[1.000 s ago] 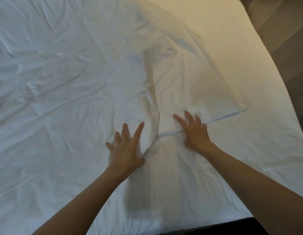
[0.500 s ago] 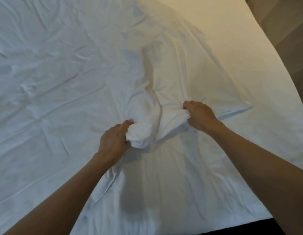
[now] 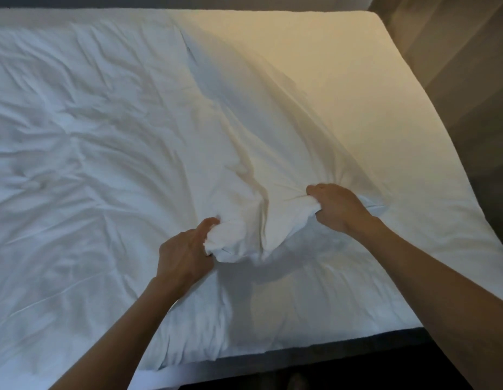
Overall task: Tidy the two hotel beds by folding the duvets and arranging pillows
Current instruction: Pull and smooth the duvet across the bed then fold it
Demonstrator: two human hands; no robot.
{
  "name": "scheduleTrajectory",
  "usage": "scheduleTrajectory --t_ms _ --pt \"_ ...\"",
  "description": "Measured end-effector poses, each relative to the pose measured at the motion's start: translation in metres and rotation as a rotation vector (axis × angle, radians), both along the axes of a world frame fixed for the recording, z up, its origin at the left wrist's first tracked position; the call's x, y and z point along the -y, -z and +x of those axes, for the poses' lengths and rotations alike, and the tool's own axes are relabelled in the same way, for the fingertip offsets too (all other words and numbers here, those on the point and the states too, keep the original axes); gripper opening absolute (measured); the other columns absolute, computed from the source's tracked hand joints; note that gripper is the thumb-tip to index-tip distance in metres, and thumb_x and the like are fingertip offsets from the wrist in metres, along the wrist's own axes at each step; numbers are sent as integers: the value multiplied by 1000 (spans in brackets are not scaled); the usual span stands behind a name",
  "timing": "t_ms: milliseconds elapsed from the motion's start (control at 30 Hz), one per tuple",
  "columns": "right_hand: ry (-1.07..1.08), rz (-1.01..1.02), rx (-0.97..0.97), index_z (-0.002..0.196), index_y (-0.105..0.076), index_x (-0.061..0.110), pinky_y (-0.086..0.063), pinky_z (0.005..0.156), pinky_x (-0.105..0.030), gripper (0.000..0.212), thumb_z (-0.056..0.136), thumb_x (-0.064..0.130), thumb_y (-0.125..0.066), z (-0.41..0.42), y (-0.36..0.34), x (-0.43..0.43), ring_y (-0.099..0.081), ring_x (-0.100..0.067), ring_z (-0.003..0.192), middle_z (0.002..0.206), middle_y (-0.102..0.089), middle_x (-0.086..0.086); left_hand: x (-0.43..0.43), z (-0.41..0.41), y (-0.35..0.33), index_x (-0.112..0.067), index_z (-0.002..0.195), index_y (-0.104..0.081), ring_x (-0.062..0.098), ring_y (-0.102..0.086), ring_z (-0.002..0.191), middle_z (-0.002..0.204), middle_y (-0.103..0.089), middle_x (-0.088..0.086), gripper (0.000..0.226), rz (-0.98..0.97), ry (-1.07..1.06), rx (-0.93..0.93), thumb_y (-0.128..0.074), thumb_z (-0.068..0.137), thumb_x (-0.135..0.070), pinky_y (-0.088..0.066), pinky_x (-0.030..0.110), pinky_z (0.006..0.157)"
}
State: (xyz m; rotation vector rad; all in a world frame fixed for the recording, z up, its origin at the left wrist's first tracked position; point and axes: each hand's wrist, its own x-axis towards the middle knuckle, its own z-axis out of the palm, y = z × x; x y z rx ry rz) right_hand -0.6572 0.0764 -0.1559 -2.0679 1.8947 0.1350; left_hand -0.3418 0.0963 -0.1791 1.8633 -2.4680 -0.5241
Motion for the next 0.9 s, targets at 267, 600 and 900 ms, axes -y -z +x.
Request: scheduleTrajectory --t_ms 267,600,900 --pt "15 57 -14 105 -54 11 -41 70 -33 26 79 13 -59 -70 -35 -95 -56 -29 96 102 -59 -8 -99 -52 -22 -46 143 -30 21 -65 92 108 -68 -3 65 110 -9 126 -55 85 -30 -43 27 67" --pt "244 -47 -43 100 -56 9 -45 68 -35 22 80 17 -60 -193 -78 -237 -58 -34 90 96 -63 -10 -193 -196 -72 -50 142 -30 26 -64 95 115 -67 -1 66 155 63 -47 -55 85 -27 -48 31 75" --pt "414 24 -224 94 -53 16 -38 73 -32 13 82 11 -51 -229 -63 -353 -57 -33 96 98 -62 -8 -259 -287 -46 -46 149 -10 26 -56 113 132 -53 2 79 487 399 65 -58 87 -34 -48 38 91"
